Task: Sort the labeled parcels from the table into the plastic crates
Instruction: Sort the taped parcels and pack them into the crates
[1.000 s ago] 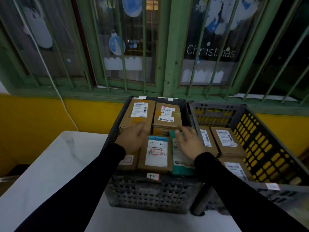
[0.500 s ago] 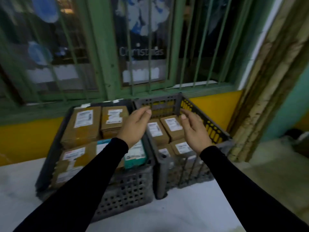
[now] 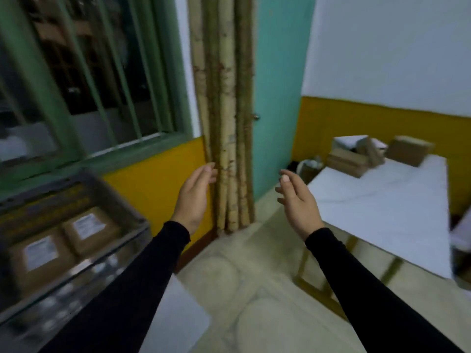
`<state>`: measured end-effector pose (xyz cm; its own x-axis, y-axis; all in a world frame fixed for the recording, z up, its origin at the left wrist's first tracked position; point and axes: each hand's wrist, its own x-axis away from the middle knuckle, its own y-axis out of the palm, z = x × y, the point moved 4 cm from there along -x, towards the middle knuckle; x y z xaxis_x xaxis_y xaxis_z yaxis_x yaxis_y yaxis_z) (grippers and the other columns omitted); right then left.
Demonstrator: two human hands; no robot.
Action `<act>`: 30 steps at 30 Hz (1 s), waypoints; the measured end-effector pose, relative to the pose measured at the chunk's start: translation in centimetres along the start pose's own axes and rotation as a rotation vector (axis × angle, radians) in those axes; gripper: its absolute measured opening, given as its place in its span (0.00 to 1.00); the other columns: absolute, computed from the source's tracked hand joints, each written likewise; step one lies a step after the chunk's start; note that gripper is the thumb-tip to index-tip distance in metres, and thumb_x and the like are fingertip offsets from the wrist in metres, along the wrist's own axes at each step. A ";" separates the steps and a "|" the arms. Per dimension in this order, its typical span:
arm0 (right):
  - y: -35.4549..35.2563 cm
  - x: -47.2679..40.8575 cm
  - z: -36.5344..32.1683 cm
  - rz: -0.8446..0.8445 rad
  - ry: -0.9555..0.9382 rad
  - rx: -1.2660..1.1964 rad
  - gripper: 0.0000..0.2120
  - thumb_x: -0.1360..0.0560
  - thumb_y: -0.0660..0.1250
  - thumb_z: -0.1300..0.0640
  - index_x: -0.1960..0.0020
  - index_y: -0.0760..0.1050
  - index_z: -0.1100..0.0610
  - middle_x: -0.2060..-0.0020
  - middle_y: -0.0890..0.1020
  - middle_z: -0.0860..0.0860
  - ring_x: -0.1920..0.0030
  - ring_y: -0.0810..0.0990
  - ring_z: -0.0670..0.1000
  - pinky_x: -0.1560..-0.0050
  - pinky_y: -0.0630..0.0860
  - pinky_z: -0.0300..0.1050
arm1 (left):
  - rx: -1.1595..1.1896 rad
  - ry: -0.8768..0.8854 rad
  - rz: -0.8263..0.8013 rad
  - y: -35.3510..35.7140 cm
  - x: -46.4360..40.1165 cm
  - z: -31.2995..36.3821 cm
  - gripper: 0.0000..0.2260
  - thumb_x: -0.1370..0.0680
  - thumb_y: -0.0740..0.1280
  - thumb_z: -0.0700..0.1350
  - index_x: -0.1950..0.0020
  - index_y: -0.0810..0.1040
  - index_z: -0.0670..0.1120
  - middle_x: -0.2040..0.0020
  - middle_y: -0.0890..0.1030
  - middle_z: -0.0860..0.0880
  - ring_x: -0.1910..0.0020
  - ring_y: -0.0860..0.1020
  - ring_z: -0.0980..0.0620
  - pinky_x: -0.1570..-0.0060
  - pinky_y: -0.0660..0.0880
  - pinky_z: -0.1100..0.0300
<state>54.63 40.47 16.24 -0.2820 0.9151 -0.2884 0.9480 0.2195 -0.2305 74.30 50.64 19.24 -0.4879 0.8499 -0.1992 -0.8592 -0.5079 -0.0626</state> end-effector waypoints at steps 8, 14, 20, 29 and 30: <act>-18.6 -5.0 5.9 0.270 0.107 -0.091 0.15 0.16 0.54 0.49 0.33 0.71 0.50 0.38 0.76 0.49 0.41 0.79 0.48 0.39 0.76 0.49 | 0.080 0.001 -0.212 21.3 -8.2 -1.7 0.16 0.15 0.54 0.51 0.31 0.72 0.48 0.34 0.77 0.47 0.36 0.75 0.52 0.34 0.68 0.56; -29.4 -9.8 9.7 0.402 0.139 -0.038 0.15 0.16 0.54 0.45 0.34 0.71 0.46 0.38 0.77 0.48 0.42 0.79 0.45 0.42 0.76 0.45 | 0.212 -0.017 -0.367 35.1 -15.3 -2.6 0.13 0.15 0.55 0.50 0.34 0.73 0.49 0.40 0.78 0.51 0.39 0.76 0.53 0.41 0.71 0.60; -39.7 -14.2 13.5 0.497 0.166 0.033 0.16 0.18 0.55 0.43 0.34 0.71 0.44 0.37 0.76 0.47 0.41 0.78 0.44 0.40 0.76 0.46 | 0.230 -0.042 -0.435 48.5 -20.8 -2.4 0.13 0.15 0.54 0.49 0.35 0.74 0.48 0.39 0.79 0.49 0.40 0.77 0.52 0.37 0.70 0.55; -60.8 -18.5 21.3 0.556 0.168 0.075 0.27 0.23 0.55 0.36 0.30 0.70 0.48 0.37 0.77 0.46 0.37 0.76 0.47 0.33 0.73 0.55 | 0.192 0.003 -0.496 72.5 -21.2 -2.5 0.13 0.16 0.56 0.51 0.36 0.75 0.51 0.41 0.80 0.52 0.40 0.78 0.53 0.33 0.71 0.50; -62.9 -19.0 22.2 0.553 0.173 0.081 0.30 0.25 0.55 0.33 0.29 0.69 0.48 0.35 0.76 0.47 0.36 0.75 0.48 0.32 0.72 0.56 | 0.196 -0.002 -0.487 74.7 -21.0 -2.5 0.12 0.16 0.56 0.51 0.37 0.75 0.52 0.41 0.80 0.52 0.40 0.78 0.52 0.34 0.71 0.51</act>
<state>-2.91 1.78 15.56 0.2860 0.9298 -0.2317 0.9313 -0.3266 -0.1613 20.76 -5.52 16.34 -0.0247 0.9814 -0.1906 -0.9992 -0.0180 0.0370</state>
